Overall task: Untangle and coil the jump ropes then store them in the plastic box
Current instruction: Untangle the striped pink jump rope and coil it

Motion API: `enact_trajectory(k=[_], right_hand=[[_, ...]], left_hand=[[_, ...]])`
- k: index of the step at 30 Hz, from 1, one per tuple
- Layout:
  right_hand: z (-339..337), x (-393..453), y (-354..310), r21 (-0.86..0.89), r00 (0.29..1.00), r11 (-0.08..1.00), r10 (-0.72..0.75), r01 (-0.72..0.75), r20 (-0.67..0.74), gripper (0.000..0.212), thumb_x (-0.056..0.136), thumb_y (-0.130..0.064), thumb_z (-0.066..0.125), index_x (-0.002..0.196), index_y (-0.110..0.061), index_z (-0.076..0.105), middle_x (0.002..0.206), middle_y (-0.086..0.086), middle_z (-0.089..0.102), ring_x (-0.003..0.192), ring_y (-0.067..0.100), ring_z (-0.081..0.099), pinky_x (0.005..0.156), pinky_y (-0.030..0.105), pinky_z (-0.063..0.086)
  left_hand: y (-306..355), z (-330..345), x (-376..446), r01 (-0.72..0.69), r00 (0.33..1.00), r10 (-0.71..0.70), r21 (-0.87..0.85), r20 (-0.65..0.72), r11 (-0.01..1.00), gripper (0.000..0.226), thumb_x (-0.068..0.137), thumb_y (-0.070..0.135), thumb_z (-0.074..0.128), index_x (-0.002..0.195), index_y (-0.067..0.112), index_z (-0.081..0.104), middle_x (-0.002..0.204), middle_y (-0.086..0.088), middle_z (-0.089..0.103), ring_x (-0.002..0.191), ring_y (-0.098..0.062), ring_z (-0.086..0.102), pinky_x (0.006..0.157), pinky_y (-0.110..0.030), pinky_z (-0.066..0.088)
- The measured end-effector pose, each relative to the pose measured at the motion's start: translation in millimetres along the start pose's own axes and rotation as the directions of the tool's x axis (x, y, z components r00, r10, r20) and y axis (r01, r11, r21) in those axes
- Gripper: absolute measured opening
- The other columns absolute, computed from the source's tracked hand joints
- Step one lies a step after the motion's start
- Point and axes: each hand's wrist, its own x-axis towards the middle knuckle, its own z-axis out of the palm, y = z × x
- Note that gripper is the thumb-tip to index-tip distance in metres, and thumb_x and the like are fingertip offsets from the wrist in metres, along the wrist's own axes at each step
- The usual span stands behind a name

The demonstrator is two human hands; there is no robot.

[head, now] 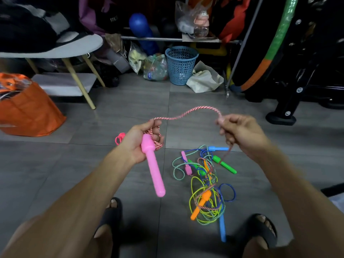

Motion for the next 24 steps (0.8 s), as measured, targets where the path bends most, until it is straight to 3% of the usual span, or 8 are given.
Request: enact_trajectory(k=[1,3,8,10,14,16,18,24], right_hand=[[0,0,8,-0.297,1.000,0.955,-0.011,0.007,-0.012,0.020,0.091,-0.016,0.060,0.076,-0.004,0.067,0.056,0.009,0.055,0.040,0.008,0.035,0.044,0.023,0.033],[3,-1,21,-0.714,0.999,0.699,-0.016,0.032,0.029,0.032,0.090,-0.020,0.060,0.069,0.005,0.063,0.062,0.025,0.053,0.051,0.011,0.036,0.050,0.028,0.034],[17,-7,30,-0.846,0.978,0.515,0.066,0.137,0.198,0.030,0.086,-0.015,0.056,0.058,-0.004,0.059,0.052,0.004,0.045,0.060,0.022,0.046,0.054,0.026,0.037],[21,-11,35,-0.855,0.937,0.471,0.144,0.217,0.318,0.027,0.085,-0.018,0.057,0.061,-0.006,0.064,0.056,0.009,0.054,0.060,0.021,0.050,0.058,0.028,0.046],[29,-26,25,-0.661,0.836,0.714,0.201,0.232,0.511,0.027,0.086,-0.024,0.065,0.060,-0.019,0.067,0.056,0.008,0.046,0.055,0.008,0.037,0.056,0.027,0.038],[35,-34,13,-0.521,0.796,0.831,0.177,0.194,0.578,0.019,0.088,-0.019,0.065,0.071,-0.013,0.072,0.049,-0.007,0.045,0.050,0.002,0.036,0.055,0.008,0.033],[38,-38,4,-0.411,0.786,0.899,0.145,0.149,0.601,0.017,0.090,-0.015,0.062,0.084,-0.006,0.074,0.045,-0.011,0.047,0.046,0.001,0.040,0.054,0.005,0.035],[14,-34,0,-0.333,0.835,0.939,0.118,0.082,0.538,0.013,0.085,-0.002,0.064,0.095,-0.004,0.072,0.078,0.017,0.071,0.067,0.022,0.058,0.067,0.040,0.049]], left_hand=[[-4,3,-1,0.022,1.000,-0.022,0.015,0.008,1.000,0.024,0.096,0.022,0.048,0.082,0.008,0.061,0.054,0.000,0.056,0.040,-0.010,0.052,0.060,-0.025,0.053],[-11,9,-1,0.048,0.998,-0.049,0.018,0.039,0.999,0.025,0.096,0.022,0.047,0.079,0.009,0.062,0.059,-0.001,0.064,0.048,-0.013,0.062,0.061,-0.027,0.056],[-17,21,2,0.031,0.987,-0.024,-0.037,0.161,0.999,0.024,0.098,0.018,0.040,0.101,0.012,0.063,0.083,0.001,0.075,0.078,-0.015,0.072,0.067,-0.024,0.056],[-18,25,4,0.020,0.985,-0.004,-0.095,0.171,0.995,0.022,0.097,0.015,0.041,0.106,0.013,0.061,0.087,0.001,0.075,0.080,-0.016,0.072,0.067,-0.024,0.056],[-22,29,14,-0.010,0.987,0.036,-0.163,0.160,0.987,0.018,0.097,0.006,0.039,0.105,0.011,0.054,0.099,-0.006,0.073,0.098,-0.021,0.069,0.082,-0.028,0.054],[-27,30,19,-0.028,0.982,0.042,-0.080,0.183,0.996,0.030,0.096,0.001,0.036,0.123,0.006,0.049,0.117,-0.006,0.066,0.115,-0.024,0.061,0.092,-0.030,0.050],[-35,32,22,-0.065,0.983,0.052,0.065,0.177,0.996,0.044,0.096,-0.004,0.035,0.139,0.005,0.033,0.130,-0.010,0.059,0.115,-0.026,0.058,0.092,-0.031,0.049],[-52,34,19,-0.154,0.980,0.033,0.642,0.196,0.751,0.027,0.091,-0.007,0.049,0.115,0.005,0.049,0.129,-0.012,0.058,0.110,-0.023,0.059,0.103,-0.039,0.044]])
